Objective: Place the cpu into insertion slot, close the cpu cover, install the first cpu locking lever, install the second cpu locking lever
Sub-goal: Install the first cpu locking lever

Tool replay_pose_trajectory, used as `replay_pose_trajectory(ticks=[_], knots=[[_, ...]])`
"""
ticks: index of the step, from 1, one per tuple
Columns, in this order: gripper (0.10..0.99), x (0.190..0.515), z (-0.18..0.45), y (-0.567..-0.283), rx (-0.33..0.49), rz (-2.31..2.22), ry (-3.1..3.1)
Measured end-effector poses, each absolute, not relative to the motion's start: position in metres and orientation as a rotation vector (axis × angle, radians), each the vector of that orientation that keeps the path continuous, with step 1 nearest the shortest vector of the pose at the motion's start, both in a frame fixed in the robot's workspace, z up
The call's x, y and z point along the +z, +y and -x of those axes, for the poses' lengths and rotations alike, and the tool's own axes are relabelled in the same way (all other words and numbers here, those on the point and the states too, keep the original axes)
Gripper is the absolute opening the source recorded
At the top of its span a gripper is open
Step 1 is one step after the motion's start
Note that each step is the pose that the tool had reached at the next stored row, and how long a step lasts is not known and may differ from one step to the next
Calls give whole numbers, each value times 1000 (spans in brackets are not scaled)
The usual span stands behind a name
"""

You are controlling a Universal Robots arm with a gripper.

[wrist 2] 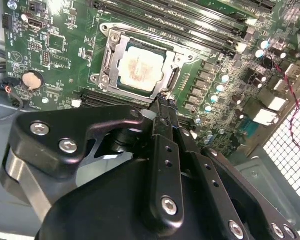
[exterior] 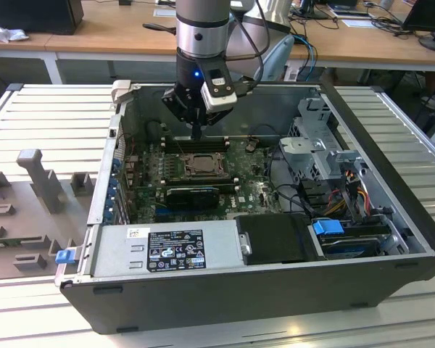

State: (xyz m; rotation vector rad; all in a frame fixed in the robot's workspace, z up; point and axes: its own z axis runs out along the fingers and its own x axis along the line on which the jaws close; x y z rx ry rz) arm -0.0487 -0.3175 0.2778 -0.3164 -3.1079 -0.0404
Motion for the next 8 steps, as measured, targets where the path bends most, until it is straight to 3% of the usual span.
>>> replay_pose_trajectory(ticks=[8], knots=[[106,276,58,-317,-101,220,-3109]])
